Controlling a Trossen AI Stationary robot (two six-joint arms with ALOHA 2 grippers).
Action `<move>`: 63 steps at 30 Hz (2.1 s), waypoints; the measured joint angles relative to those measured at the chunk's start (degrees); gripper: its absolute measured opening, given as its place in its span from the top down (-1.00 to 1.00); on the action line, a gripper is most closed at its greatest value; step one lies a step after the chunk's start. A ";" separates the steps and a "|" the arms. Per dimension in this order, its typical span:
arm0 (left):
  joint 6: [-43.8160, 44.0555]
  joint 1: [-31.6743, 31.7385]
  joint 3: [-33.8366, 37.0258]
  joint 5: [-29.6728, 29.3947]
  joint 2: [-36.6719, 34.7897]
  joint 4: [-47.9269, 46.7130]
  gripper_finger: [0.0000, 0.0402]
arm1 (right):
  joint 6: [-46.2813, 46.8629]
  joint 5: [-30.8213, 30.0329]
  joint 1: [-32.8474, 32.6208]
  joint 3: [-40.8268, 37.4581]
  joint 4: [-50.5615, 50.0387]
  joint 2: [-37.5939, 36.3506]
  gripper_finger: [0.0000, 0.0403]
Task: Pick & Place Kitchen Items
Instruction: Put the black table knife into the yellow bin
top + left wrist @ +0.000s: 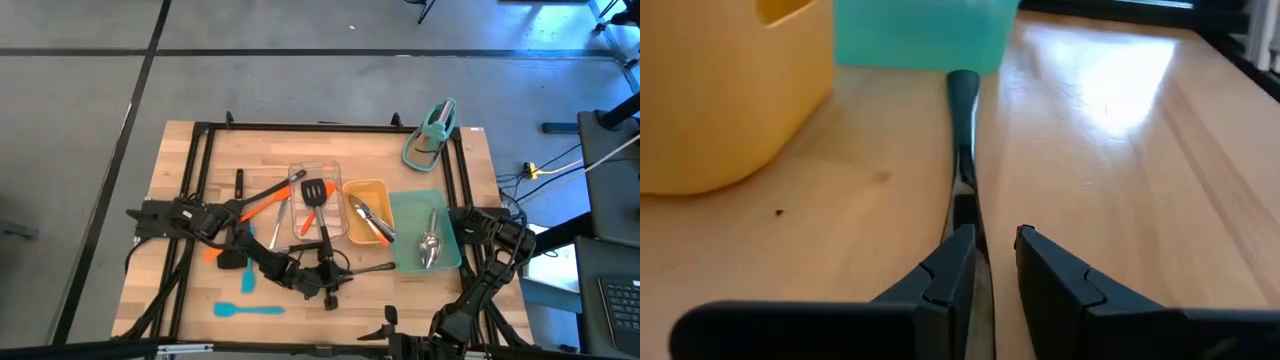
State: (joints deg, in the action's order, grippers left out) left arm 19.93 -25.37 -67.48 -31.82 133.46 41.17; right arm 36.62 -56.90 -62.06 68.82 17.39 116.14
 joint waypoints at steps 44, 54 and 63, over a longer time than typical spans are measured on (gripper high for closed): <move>3.86 -17.71 0.57 -18.36 -10.84 -26.38 0.81 | 2.08 1.66 0.14 0.03 -1.11 0.00 0.25; -1.79 -25.11 0.99 -28.96 -17.19 -21.09 0.64 | -1.34 3.56 4.94 0.04 -2.39 0.00 0.25; -0.29 -26.53 11.57 -28.51 -19.11 -4.58 0.68 | -11.86 15.19 12.39 0.04 -7.16 0.02 0.25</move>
State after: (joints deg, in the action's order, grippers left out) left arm 19.64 -51.90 -55.91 -60.33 114.34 36.59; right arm 24.77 -41.72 -49.67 68.86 10.22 116.16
